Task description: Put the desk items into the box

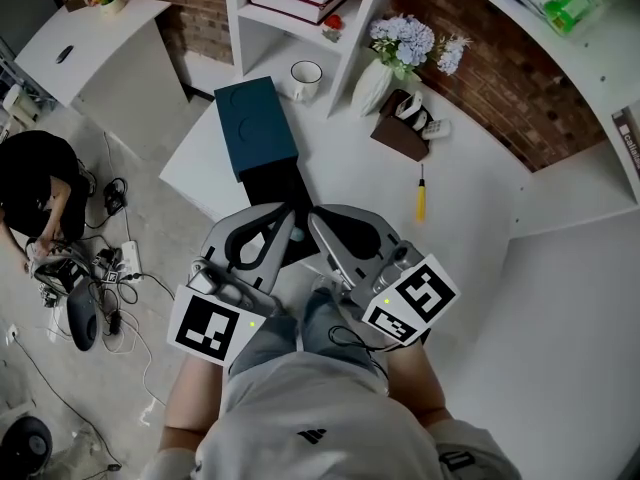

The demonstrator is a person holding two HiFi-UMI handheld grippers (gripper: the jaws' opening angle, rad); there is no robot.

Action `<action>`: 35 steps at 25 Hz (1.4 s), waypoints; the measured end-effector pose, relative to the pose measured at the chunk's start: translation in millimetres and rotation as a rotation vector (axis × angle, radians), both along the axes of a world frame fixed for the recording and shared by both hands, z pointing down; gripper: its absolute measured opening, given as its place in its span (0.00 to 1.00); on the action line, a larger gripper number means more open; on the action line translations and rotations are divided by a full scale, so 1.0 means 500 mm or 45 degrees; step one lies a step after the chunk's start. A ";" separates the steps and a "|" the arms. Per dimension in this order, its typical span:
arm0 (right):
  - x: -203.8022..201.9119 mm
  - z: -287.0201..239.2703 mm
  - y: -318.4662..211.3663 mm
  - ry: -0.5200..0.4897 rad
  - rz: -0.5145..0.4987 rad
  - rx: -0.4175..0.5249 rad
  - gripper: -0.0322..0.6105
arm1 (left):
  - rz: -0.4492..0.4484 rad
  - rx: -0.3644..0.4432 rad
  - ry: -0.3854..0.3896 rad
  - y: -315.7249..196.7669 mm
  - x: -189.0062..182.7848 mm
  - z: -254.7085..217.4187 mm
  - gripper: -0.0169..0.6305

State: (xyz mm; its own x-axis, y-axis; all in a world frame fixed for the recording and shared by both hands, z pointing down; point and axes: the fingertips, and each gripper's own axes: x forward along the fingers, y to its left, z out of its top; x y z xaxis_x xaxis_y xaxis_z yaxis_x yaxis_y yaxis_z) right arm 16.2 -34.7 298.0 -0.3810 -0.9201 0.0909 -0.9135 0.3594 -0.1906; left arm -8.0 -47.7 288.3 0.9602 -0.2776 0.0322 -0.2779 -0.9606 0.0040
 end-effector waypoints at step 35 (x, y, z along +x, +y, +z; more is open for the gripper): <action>0.356 0.019 0.178 -0.034 0.537 -0.033 0.07 | 0.505 -0.061 0.026 0.165 0.352 -0.007 0.05</action>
State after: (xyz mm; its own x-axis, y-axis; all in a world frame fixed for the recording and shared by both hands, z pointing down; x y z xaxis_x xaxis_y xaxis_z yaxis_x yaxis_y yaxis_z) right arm 194.2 54.6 307.3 0.0257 -0.9934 0.1114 -0.9741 -0.0500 -0.2206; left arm 167.9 35.0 284.6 0.9931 0.1158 0.0159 0.1148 -0.9920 0.0528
